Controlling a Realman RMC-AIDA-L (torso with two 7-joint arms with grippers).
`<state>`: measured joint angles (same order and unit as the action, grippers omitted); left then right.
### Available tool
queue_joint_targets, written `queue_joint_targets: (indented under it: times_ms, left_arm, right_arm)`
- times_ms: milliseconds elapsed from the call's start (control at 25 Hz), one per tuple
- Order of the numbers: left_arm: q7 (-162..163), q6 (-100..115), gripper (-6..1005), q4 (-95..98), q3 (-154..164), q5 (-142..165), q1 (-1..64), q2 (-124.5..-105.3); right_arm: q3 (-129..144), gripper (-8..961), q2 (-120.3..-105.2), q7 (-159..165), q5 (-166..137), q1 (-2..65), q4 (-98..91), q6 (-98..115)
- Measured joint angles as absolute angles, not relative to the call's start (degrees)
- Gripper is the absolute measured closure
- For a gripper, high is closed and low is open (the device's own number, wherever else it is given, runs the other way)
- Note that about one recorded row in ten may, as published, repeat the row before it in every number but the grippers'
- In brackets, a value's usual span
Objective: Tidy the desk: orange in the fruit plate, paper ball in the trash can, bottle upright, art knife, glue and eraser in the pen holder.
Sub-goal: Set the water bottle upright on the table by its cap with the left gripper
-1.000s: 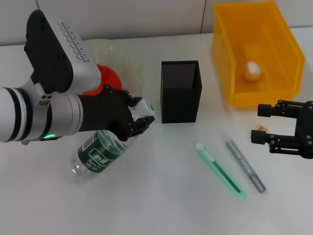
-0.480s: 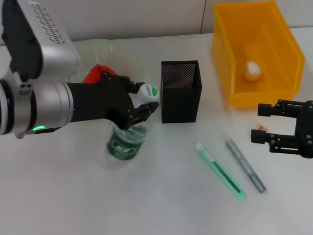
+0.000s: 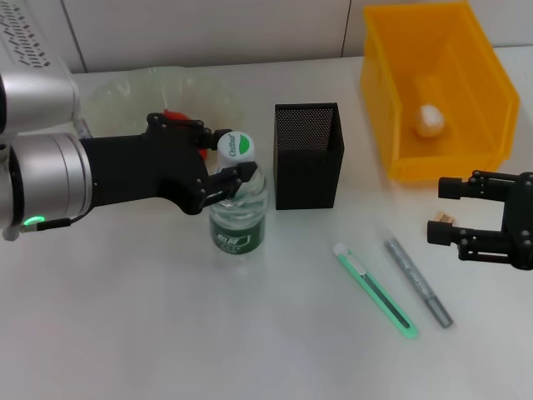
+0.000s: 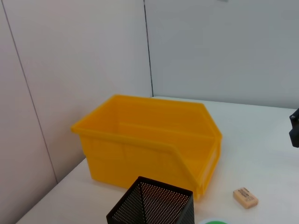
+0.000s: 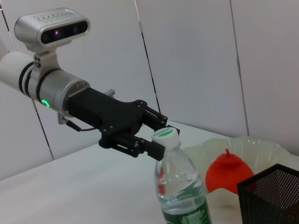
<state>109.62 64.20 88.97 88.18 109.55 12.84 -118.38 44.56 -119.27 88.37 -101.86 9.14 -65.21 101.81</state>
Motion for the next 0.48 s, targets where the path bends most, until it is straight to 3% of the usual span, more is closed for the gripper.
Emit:
queue_joint_targets:
  times_ms: [480]
  left_arm:
    - [108.9, 64.7, 557, 88.9, 86.4, 108.7, 11.0, -118.39]
  right_arm:
    - [44.6, 244, -119.27, 88.4, -101.9, 9.1, -64.4, 102.1]
